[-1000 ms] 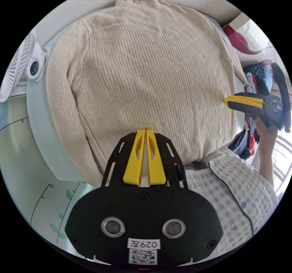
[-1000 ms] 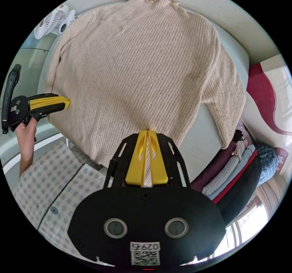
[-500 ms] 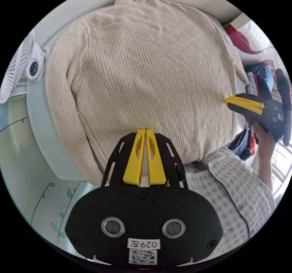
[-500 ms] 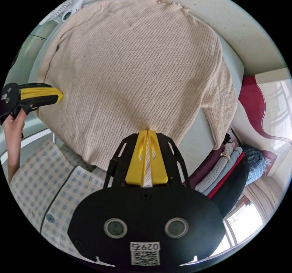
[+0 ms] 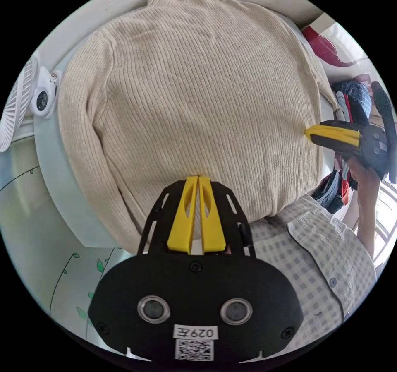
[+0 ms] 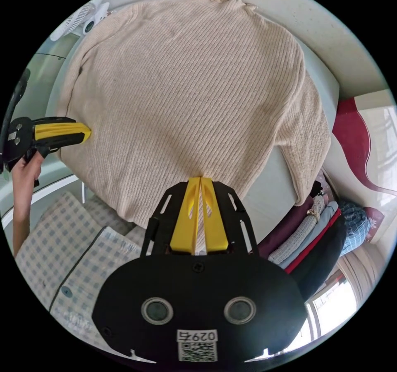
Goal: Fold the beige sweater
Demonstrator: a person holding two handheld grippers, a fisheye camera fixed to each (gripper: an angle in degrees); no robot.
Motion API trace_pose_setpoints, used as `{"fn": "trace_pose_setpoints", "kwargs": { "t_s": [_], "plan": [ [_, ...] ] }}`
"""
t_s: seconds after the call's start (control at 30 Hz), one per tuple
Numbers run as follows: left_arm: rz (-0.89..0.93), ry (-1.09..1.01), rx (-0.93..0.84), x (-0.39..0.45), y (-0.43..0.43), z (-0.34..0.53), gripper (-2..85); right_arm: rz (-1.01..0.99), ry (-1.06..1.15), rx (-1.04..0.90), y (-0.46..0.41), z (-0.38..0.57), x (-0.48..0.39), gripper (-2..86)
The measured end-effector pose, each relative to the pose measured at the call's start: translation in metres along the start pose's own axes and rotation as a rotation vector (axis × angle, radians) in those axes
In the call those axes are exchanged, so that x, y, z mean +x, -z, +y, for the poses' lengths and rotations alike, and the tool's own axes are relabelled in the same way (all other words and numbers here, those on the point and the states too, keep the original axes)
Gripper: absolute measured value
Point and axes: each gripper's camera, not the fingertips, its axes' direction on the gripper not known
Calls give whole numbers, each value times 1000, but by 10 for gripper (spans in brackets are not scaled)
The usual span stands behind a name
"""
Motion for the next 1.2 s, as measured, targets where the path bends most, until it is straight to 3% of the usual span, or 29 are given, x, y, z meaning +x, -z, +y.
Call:
{"fn": "trace_pose_setpoints", "kwargs": {
  "t_s": [0.17,0.8,1.2],
  "plan": [
    [11,27,47,2,0,9,-10,-61,-7,53,-1,10,5,-7],
    [-149,11,77,46,-4,18,-10,138,69,52,-7,24,-34,-5],
    [-67,27,4,42,-4,9,-10,104,49,43,-3,35,-22,-5]
  ]
}}
